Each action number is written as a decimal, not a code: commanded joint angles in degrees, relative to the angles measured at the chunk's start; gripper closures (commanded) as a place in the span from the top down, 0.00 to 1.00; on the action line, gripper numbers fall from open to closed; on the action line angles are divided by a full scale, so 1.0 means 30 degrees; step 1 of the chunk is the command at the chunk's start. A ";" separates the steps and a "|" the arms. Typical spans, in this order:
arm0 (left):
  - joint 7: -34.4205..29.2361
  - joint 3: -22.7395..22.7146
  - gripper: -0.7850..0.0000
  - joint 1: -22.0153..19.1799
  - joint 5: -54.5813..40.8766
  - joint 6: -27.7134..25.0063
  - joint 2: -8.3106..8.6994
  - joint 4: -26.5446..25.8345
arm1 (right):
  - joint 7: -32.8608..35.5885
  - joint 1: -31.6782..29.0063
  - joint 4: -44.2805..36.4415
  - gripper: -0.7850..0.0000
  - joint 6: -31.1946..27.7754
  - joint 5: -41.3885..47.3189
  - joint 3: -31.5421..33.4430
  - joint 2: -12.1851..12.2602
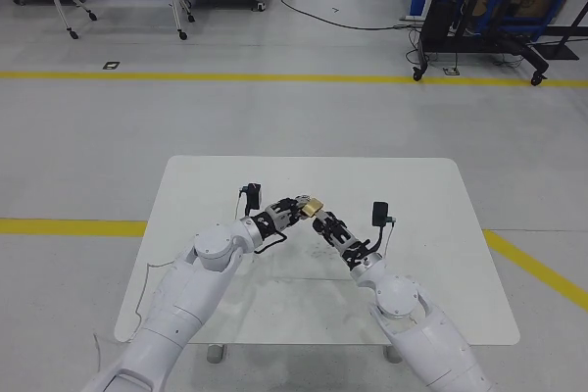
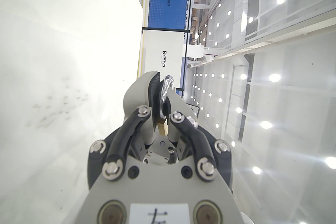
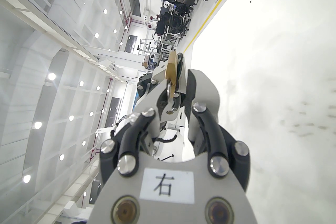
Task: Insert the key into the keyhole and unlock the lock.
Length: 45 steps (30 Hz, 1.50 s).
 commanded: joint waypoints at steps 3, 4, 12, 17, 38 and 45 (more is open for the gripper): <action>-0.0017 -0.0059 0.00 -0.0069 -0.0118 0.0030 -0.0021 0.0145 | 0.0063 -0.0066 -0.0050 1.00 -0.0076 0.0007 0.0094 0.0001; 0.0017 -0.0059 0.00 -0.0076 -0.0099 0.0046 -0.0026 0.0170 | 0.0063 -0.0066 -0.0050 1.00 -0.0076 0.0007 0.0094 0.0001; 0.0479 -0.0101 0.00 -0.0072 0.0000 0.0268 -0.0071 0.0231 | 0.0063 -0.0066 -0.0050 1.00 -0.0076 0.0007 0.0094 0.0001; 0.0699 -0.0148 0.00 -0.0077 -0.0208 0.0640 -0.0117 0.0305 | 0.0108 -0.0384 -0.0419 0.94 -0.0145 0.0578 0.0351 0.0001; 0.0641 -0.0117 0.00 -0.0032 0.0303 0.0718 -0.0175 0.0203 | 0.1340 -0.0532 -0.0096 0.00 0.0470 0.2094 0.0502 -0.0127; 0.0530 -0.0069 0.00 -0.0034 0.0503 0.0733 -0.0191 0.0170 | 0.1197 -0.0390 0.0037 0.00 0.0508 0.2225 0.0474 -0.0213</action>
